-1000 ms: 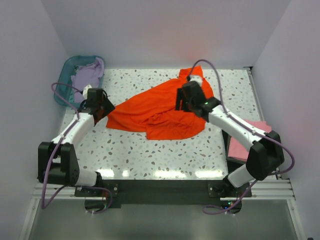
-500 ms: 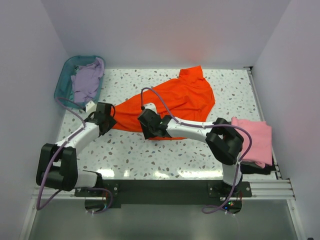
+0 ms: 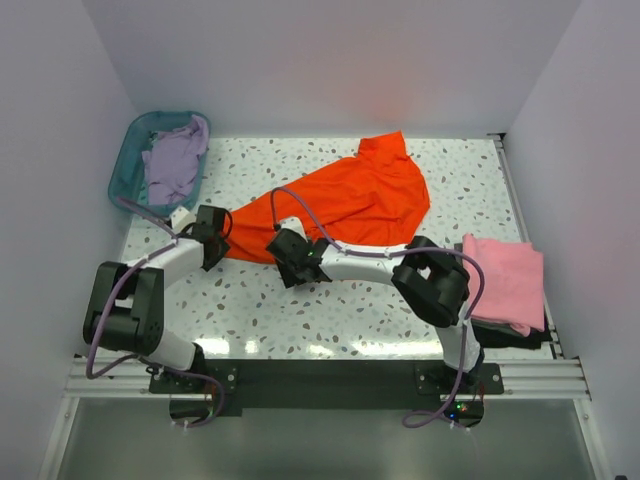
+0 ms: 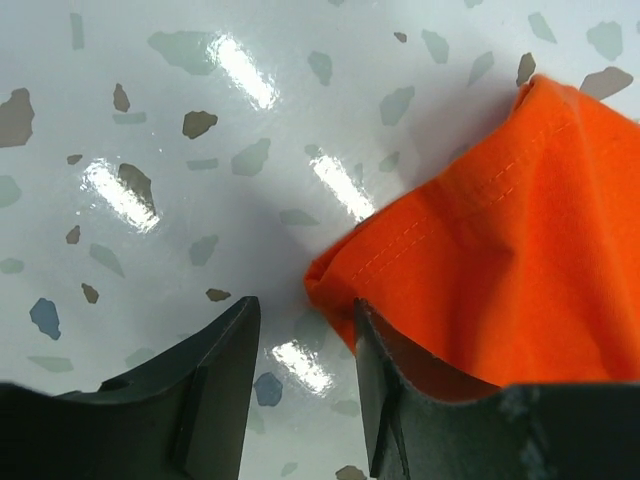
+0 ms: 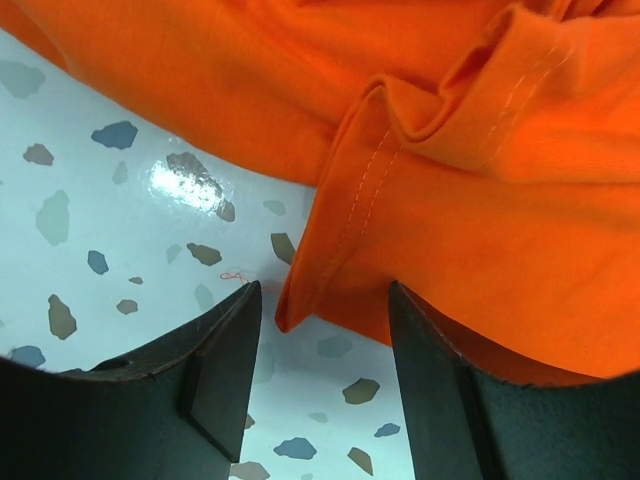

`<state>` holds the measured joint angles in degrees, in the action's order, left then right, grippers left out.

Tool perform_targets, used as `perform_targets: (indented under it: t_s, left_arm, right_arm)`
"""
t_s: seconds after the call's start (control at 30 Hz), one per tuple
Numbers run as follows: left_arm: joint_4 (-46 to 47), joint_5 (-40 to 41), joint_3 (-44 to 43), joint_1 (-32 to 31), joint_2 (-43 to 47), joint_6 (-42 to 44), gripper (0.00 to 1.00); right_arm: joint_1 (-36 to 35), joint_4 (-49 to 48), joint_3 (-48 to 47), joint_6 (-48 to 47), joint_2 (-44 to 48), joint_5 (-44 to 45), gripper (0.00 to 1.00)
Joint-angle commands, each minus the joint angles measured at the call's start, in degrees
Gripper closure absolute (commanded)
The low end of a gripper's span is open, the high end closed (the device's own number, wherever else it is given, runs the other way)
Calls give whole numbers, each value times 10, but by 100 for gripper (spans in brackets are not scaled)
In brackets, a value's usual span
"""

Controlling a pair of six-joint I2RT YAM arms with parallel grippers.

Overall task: Fold and stack the t-shirts
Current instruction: Flatten the tshirt out

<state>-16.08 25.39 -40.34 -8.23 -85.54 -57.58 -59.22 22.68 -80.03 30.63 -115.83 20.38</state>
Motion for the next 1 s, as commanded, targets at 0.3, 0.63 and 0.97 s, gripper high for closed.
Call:
perform_targets:
  t_s: [0.3, 0.63, 0.97]
  left_arm:
    - [43, 3, -41, 18, -60, 8, 100]
    - [-34, -2, -61, 32, 91, 51, 100]
    - [-147, -17, -104, 45, 319, 143, 100]
  right_arm:
    - [16, 29, 35, 19, 74, 87, 96]
    - [64, 127, 145, 35, 361, 199, 100]
    - [75, 309, 96, 64, 603, 312, 100]
